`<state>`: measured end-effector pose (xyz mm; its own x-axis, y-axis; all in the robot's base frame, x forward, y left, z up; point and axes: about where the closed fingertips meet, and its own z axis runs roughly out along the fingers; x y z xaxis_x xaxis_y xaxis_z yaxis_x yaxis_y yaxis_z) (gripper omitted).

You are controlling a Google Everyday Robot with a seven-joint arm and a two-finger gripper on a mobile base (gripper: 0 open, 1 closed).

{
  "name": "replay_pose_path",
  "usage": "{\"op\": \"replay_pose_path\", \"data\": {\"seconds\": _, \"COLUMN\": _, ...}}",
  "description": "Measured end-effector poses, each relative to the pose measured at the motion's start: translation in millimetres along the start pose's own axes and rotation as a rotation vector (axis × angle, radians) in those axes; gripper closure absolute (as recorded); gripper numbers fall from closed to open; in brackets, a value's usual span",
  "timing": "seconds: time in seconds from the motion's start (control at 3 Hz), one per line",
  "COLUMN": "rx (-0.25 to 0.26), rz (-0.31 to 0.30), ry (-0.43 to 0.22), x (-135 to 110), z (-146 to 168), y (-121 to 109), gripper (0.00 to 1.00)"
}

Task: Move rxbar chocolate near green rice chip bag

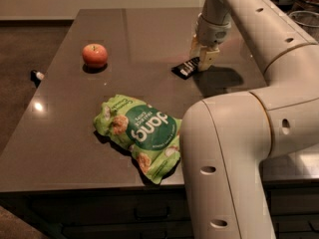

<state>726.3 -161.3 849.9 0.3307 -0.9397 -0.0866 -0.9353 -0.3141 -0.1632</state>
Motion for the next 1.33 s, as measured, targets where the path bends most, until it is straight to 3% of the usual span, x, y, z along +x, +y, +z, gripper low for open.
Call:
{"op": "replay_pose_path", "data": {"seconds": 0.33, "rx": 0.012, "rz": -0.021, "ry": -0.067, "x": -1, "z": -5, "y": 15, "gripper": 1.0}}
{"op": "replay_pose_path", "data": {"seconds": 0.67, "rx": 0.01, "rz": -0.056, "ry": -0.16, "x": -13, "z": -8, "y": 45, "gripper": 1.0}}
{"op": "replay_pose_path", "data": {"seconds": 1.33, "rx": 0.001, "rz": -0.14, "ry": -0.227, "x": -46, "z": -9, "y": 90, "gripper": 1.0}}
